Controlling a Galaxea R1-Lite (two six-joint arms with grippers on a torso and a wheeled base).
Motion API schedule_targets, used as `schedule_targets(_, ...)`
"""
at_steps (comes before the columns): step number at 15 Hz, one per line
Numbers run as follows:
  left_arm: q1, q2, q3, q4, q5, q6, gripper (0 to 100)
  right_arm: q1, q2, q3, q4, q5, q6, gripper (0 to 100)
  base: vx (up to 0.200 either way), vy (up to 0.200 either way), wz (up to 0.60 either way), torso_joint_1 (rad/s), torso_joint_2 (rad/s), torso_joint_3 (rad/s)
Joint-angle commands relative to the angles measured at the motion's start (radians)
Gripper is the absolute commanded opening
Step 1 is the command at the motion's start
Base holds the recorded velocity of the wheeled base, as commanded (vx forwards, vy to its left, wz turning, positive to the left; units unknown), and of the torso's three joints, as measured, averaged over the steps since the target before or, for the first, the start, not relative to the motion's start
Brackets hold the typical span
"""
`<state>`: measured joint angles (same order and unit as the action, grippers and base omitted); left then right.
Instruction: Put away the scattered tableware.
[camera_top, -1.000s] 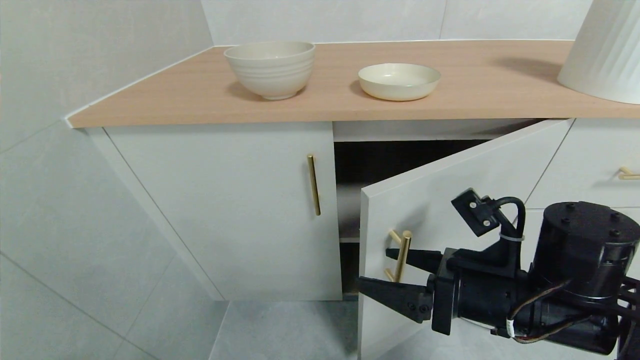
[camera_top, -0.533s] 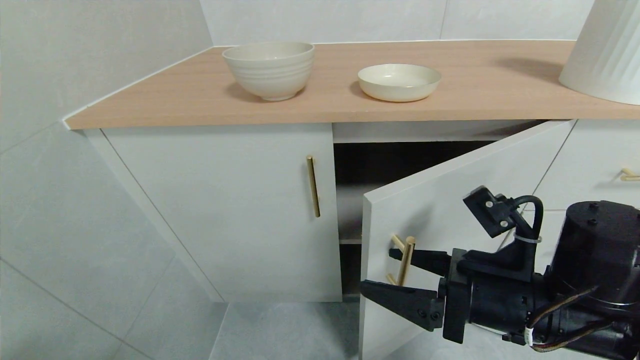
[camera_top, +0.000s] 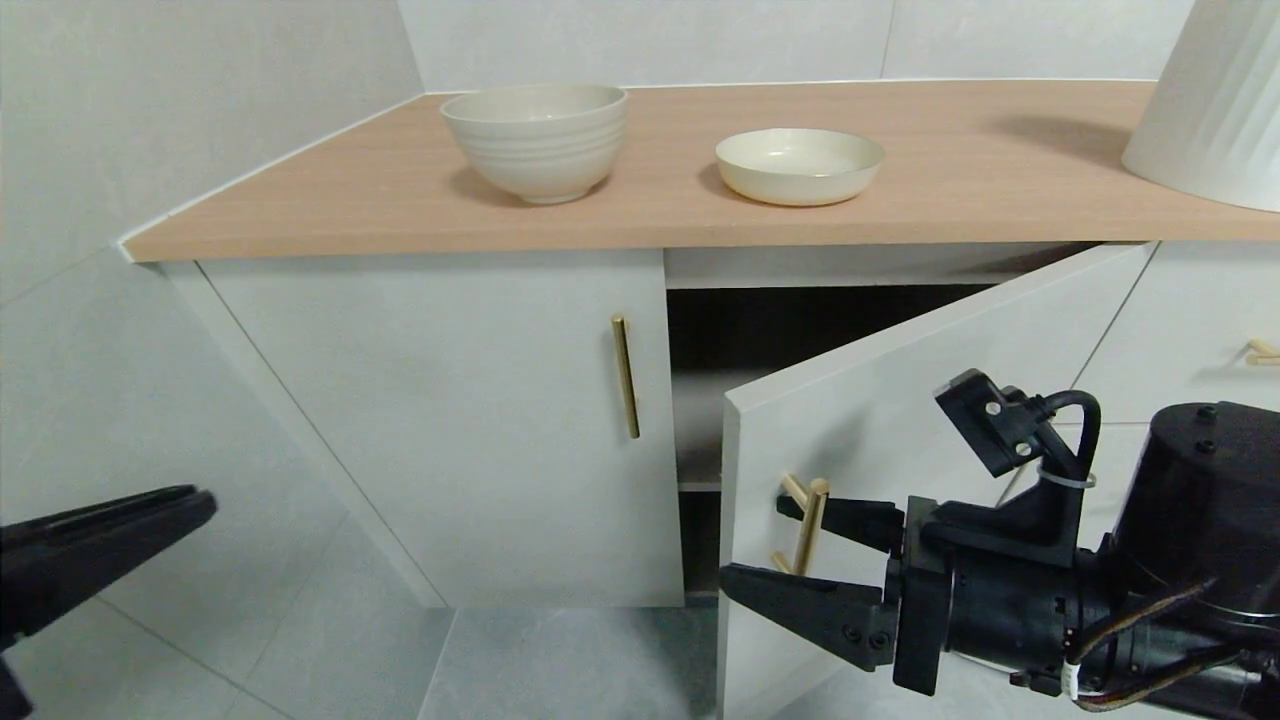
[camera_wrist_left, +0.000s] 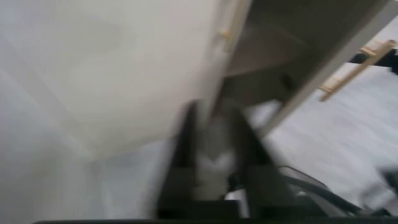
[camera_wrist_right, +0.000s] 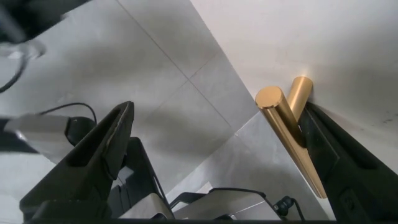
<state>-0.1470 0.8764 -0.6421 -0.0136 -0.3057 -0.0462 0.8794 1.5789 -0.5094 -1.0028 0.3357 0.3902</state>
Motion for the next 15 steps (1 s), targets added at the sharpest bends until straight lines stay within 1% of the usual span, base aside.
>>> schedule_targets(1,-0.126,0.288,-0.022,-0.118,-0.019,-0.037,0,0.087,0.018,0.005,0.007,-0.001,0.001,100,0.0,0.0,0.0,0.0,0.0,0.0)
schedule_targets(3,-0.206,0.375,-0.021,-0.227,-0.018,-0.106,0,0.087,0.018,0.005,0.006,-0.001,0.001,100,0.0,0.0,0.0,0.0,0.0,0.0)
schedule_targets(4,-0.241,0.404,-0.022,-0.266,-0.019,-0.132,0,0.087,0.018,0.005,0.006,-0.001,0.002,100,0.0,0.0,0.0,0.0,0.0,0.0)
schedule_targets(5,-0.295,0.458,-0.022,-0.33,-0.019,-0.159,0,0.087,0.019,0.006,0.006,-0.001,0.002,100,0.0,0.0,0.0,0.0,0.0,0.0)
schedule_targets(6,-0.33,0.516,-0.022,-0.39,-0.019,-0.176,0,0.087,0.024,0.009,0.006,-0.001,0.002,100,0.0,0.0,0.0,0.0,0.0,0.0)
schedule_targets(7,-0.345,0.55,-0.022,-0.431,-0.018,-0.184,0,0.087,0.027,0.011,0.006,-0.001,0.002,100,0.0,0.0,0.0,0.0,0.0,0.0)
schedule_targets(8,-0.378,0.633,-0.019,-0.552,-0.003,-0.212,0,0.087,0.03,0.015,0.006,-0.001,0.002,100,0.0,0.0,0.0,0.0,0.0,0.0)
schedule_targets(9,-0.394,0.682,-0.016,-0.623,0.016,-0.222,0,0.087,0.03,0.017,0.004,-0.001,0.002,100,0.0,0.0,0.0,0.0,0.0,0.0)
schedule_targets(10,-0.399,0.707,-0.016,-0.652,0.022,-0.221,0,0.087,0.029,0.018,0.004,-0.003,0.002,100,0.0,0.0,0.0,0.0,0.0,0.0)
schedule_targets(11,-0.436,0.762,-0.008,-0.738,0.053,-0.218,0,0.087,0.023,0.02,0.004,-0.003,0.001,100,0.0,0.0,0.0,0.0,0.0,0.0)
schedule_targets(12,-0.45,0.776,-0.011,-0.766,0.063,-0.219,0,0.087,0.023,0.02,0.004,-0.004,0.001,100,0.0,0.0,0.0,0.0,0.0,0.0)
schedule_targets(14,-0.508,0.874,-0.057,-0.847,0.082,-0.218,0,0.087,0.026,0.02,0.004,-0.004,0.001,100,0.0,0.0,0.0,0.0,0.0,0.0)
schedule_targets(15,-0.52,0.895,-0.051,-0.901,0.1,-0.216,0,0.087,0.026,0.02,0.004,-0.004,0.001,100,0.0,0.0,0.0,0.0,0.0,0.0)
